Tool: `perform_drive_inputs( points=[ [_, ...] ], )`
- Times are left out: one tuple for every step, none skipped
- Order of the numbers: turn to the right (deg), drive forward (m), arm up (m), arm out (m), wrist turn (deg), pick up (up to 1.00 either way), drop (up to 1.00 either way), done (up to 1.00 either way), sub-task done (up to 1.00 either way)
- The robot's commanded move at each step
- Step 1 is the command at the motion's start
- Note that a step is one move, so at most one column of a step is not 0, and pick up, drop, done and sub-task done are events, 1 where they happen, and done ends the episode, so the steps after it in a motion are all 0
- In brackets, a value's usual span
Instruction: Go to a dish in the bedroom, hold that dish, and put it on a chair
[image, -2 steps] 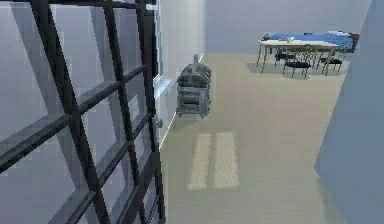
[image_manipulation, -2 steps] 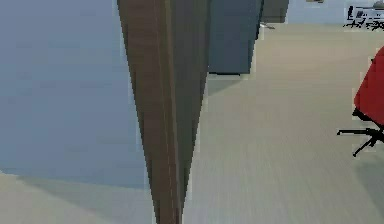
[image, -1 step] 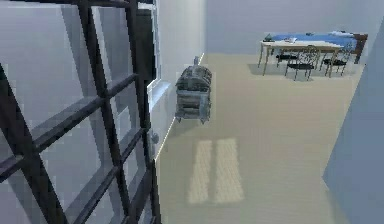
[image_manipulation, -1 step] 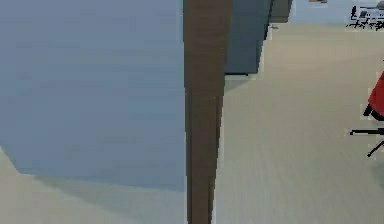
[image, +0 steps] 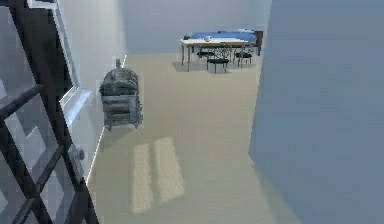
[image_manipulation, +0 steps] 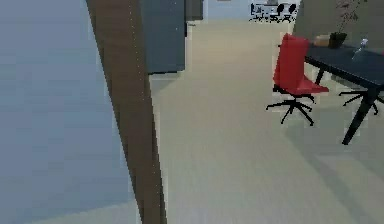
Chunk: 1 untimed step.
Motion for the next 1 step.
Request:
perform_drive_inputs(
  points=[
    [0.0, 1.00, 0.00, 0.00, 0.0, 0.00, 0.00, 0.00, 0.00]
  ],
)
